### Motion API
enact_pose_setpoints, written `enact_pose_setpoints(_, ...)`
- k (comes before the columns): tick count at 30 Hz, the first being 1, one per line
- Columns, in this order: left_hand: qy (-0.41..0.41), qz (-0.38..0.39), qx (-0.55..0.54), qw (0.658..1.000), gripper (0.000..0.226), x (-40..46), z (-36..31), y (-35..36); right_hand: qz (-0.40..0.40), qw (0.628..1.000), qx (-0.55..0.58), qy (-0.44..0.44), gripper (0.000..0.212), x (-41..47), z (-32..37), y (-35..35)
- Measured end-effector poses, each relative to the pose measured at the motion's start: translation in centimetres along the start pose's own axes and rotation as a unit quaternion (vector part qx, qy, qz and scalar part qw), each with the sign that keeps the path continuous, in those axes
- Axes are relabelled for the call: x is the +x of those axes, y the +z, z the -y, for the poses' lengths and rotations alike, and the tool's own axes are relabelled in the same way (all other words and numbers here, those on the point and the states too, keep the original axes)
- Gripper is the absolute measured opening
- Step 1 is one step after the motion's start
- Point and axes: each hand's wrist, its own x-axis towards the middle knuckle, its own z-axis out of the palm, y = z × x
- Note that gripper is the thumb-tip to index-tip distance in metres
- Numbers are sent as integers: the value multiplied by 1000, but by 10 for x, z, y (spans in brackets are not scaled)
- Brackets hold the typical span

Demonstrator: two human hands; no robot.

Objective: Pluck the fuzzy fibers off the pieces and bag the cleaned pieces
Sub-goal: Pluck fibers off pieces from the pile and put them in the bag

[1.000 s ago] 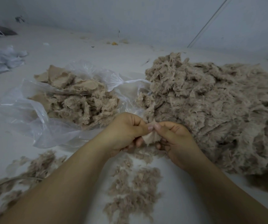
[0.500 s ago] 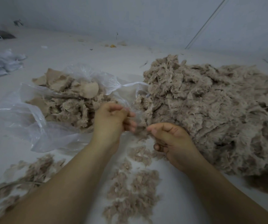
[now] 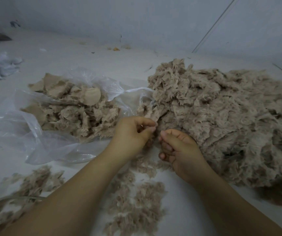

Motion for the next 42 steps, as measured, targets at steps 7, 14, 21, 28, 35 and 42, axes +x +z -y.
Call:
enact_pose_setpoints(7, -42, 67, -194, 978, 9, -9, -13, -6, -4, 1000, -19, -2, 38, -2, 4, 5)
enact_pose_setpoints(14, -62, 131, -158, 977, 19, -17, -11, -2, -16, 999, -28, -8, 29, -3, 3, 5)
enact_pose_setpoints(21, -84, 59, -102, 990, 37, -13, -5, 0, 2, 1000, -6, -5, 41, -2, 3, 4)
enact_pose_setpoints(28, -105, 69, -185, 975, 13, -12, -4, -4, -35, 999, 31, 1, 41, 0, 4, 6)
enact_pose_setpoints(35, -97, 103, -274, 951, 20, -14, -3, -16, -89, 994, 56, 5, 28, 3, 3, 7)
enact_pose_setpoints(42, -88, 79, -253, 960, 16, -13, -5, -19, -57, 997, 35, -23, 39, 2, 0, 3)
